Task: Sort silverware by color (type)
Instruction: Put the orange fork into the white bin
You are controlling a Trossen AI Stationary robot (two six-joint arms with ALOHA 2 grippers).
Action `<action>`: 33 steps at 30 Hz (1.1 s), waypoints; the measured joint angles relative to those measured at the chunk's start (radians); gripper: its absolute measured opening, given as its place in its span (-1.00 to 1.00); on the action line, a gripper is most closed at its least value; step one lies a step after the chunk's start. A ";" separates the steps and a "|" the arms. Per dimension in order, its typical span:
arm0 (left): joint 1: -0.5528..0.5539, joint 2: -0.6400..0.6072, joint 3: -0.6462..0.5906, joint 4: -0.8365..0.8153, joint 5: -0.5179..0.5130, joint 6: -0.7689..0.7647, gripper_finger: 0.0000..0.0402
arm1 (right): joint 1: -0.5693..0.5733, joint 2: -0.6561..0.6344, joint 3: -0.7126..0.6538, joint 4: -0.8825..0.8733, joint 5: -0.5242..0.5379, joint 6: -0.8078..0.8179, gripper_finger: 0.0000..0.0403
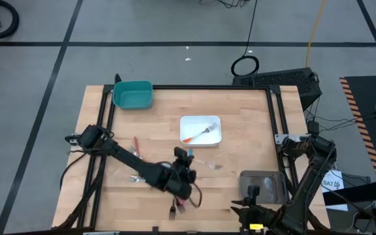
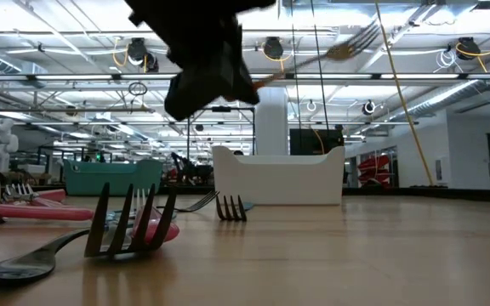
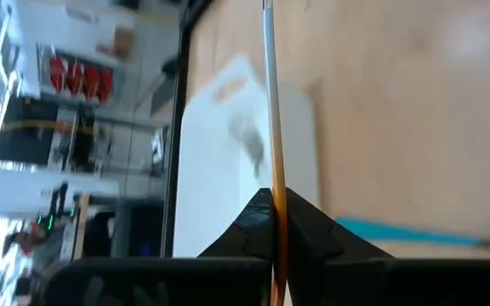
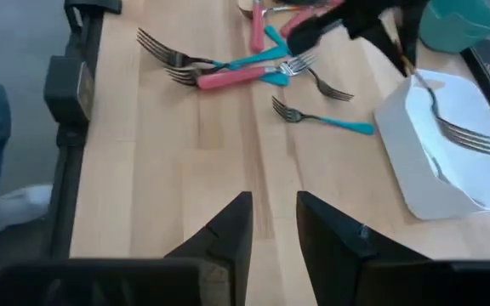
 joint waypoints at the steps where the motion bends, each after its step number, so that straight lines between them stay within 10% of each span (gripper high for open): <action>1: 0.012 0.000 0.000 -0.029 0.007 -0.021 -0.91 | -0.001 0.000 0.000 -0.004 0.003 0.000 -0.56; 14: 0.164 0.001 0.078 -0.412 0.079 -0.276 -0.88 | -0.047 0.000 0.000 -0.081 0.101 -0.176 -0.56; 33: 0.427 0.008 0.189 -0.460 0.349 -0.151 -0.87 | -0.084 -0.074 0.000 -0.206 0.036 -0.021 -0.56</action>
